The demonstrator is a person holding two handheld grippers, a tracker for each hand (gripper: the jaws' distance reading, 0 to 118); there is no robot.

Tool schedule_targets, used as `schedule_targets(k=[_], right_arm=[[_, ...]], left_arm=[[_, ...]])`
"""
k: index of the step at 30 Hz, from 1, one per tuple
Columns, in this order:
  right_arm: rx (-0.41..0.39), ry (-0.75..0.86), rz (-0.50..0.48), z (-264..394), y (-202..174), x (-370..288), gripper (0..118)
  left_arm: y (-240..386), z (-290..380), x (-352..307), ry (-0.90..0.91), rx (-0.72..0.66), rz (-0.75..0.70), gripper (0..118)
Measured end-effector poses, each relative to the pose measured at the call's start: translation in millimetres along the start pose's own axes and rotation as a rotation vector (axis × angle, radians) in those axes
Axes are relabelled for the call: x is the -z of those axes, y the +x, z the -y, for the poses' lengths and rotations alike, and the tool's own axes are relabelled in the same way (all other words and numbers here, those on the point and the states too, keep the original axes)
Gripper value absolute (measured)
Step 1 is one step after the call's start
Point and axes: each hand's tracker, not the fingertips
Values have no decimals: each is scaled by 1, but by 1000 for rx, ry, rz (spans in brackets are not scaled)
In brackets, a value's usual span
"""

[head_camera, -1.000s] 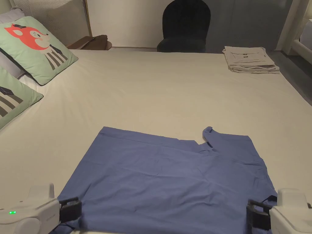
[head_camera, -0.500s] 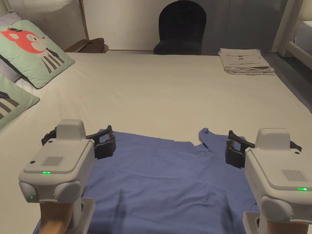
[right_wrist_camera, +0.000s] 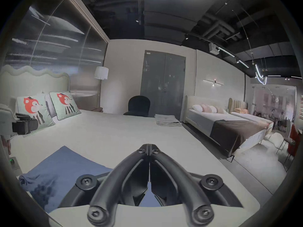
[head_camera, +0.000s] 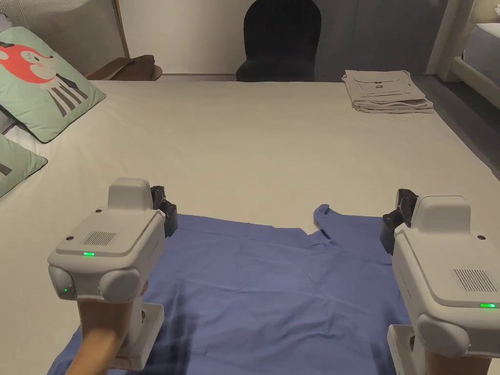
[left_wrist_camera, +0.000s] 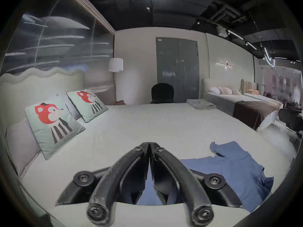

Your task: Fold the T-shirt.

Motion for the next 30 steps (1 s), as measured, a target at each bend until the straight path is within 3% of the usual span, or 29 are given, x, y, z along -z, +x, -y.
schedule_targets(k=[7,14,15,17,18,24,25,26,27,30], right_arm=[[-6,-16,9,-1,-2,43,0],[-12,-59,19,10,-6,94,0],[-14,-66,22,12,-6,100,0],[-18,-85,28,18,-6,110,0],[-18,-95,30,21,-6,115,0],[-34,-139,42,37,-1,128,0],[-31,-148,43,39,0,128,0],[-29,-154,45,40,1,128,0],[-28,-157,46,42,3,128,0],[-39,-168,56,47,8,127,0]], left_arm=[[-40,-23,110,-199,11,101,0],[-79,-3,222,-470,-4,48,3],[-82,3,234,-519,16,42,25],[-86,15,252,-523,23,20,83],[-87,21,257,-580,14,18,105],[-82,47,278,-672,-59,3,101],[-79,52,281,-700,-61,0,91],[-79,57,284,-715,-53,-1,74],[-75,61,284,-723,-41,6,74],[-64,67,277,-689,25,30,58]])
